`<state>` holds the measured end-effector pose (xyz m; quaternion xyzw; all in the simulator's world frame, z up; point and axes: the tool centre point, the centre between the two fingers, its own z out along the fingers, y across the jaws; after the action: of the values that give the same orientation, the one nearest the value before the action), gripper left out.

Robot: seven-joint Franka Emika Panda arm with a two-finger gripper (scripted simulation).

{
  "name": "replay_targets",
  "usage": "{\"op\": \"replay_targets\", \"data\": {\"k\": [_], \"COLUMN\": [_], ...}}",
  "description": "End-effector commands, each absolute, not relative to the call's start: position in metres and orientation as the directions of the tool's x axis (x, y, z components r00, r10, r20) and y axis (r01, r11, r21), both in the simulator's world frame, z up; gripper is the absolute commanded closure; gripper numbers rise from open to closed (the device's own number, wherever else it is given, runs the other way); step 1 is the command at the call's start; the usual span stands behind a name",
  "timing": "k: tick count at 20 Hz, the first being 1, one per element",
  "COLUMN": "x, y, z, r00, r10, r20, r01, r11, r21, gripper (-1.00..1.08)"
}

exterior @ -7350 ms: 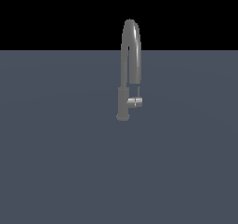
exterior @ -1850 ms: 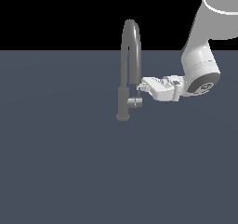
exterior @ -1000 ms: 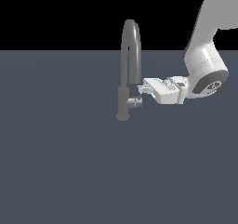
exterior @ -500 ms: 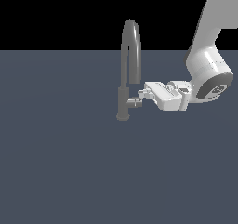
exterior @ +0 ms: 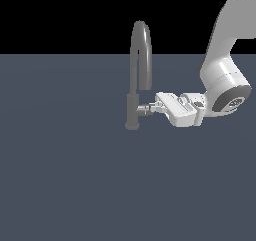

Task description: Turn on the faucet by rotating a designated handle.

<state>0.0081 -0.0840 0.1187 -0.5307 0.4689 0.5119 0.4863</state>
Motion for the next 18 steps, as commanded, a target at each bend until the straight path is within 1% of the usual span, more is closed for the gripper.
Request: {"op": "replay_targets", "data": {"k": [1, 6, 7, 8, 18], "x": [0.004, -0.002, -0.002, 0.007, 0.012], "y": [-0.085, -0.085, -0.085, -0.084, -0.084], "z": [0.101, 0.069, 0.069, 0.093, 0.052], "r00": [0.021, 0.002, 0.002, 0.038, 0.010], "r10": [0.000, 0.000, 0.000, 0.003, 0.001], "r20": [-1.000, -1.000, -1.000, -0.999, -1.000], "r01": [-0.996, -0.997, -0.997, -0.995, -0.996], "r11": [-0.084, -0.082, -0.082, -0.088, -0.083], "r21": [-0.021, -0.002, -0.002, -0.038, -0.010], "gripper": [1.08, 1.08, 1.08, 1.08, 1.08]}}
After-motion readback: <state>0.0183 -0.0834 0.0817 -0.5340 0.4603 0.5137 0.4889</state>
